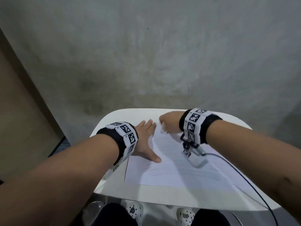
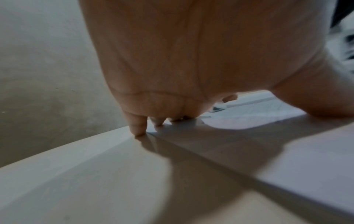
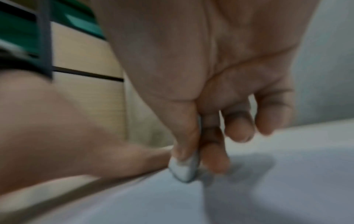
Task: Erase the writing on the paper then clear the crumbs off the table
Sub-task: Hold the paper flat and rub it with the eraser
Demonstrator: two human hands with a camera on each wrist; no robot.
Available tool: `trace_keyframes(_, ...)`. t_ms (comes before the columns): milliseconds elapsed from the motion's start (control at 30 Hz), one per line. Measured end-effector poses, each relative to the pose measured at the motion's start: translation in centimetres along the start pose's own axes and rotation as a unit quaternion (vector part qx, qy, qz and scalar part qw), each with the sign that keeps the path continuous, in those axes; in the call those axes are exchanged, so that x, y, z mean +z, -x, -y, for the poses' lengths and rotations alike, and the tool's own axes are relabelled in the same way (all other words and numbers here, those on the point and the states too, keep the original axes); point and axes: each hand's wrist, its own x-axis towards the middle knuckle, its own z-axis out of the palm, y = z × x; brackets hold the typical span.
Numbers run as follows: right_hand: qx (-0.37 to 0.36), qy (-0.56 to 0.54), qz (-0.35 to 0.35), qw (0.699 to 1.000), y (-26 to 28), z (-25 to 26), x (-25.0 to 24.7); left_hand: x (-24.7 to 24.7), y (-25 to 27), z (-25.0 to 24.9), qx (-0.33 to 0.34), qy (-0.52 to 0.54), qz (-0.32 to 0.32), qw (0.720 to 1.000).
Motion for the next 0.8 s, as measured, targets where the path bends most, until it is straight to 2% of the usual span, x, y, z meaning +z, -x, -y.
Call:
trace_keyframes(67,0.062,0.013,-0.017,0.998,-0.1,-0.7,0.0,0.1,0.0,0.0,-0.010,0.002,-0.001,1.000)
trace_keyframes(133,0.038,0.011,-0.033,0.999,0.0,0.2,0.4,0.1,0.1,-0.1,-0.004,0.004,-0.003,1.000)
trace_keyframes(233,0.008,-0.004,0.020,1.000,0.4,0.8,0.5,0.0,-0.3,0.1,-0.001,0.003,0.003,1.000)
trace_keyframes(367,0.080,0.022,-0.060,0.995,-0.5,-0.9,1.1,-0.1,0.2,-0.2,-0.017,-0.018,0.014,1.000)
trace_keyframes(433,0.028,-0.018,-0.048,0.998,-1.0,0.1,2.1,-0.6,0.7,-0.6,-0.002,-0.018,0.018,1.000)
trace_keyframes(500,0.004,-0.038,-0.019,0.999,-1.4,0.2,1.9,-0.8,0.7,-0.4,0.002,-0.017,0.020,1.000)
trace_keyframes(600,0.078,-0.021,-0.077,0.994,-0.9,-0.7,1.0,-0.6,0.6,-0.4,-0.010,-0.027,0.028,0.999)
trace_keyframes(733,0.005,-0.018,-0.007,1.000,-0.9,1.5,0.7,-0.7,0.6,-0.4,-0.009,-0.002,0.026,1.000)
trace_keyframes(800,0.031,0.000,0.014,0.999,-1.8,0.8,0.4,-0.7,0.6,-0.4,-0.002,-0.025,0.023,0.999)
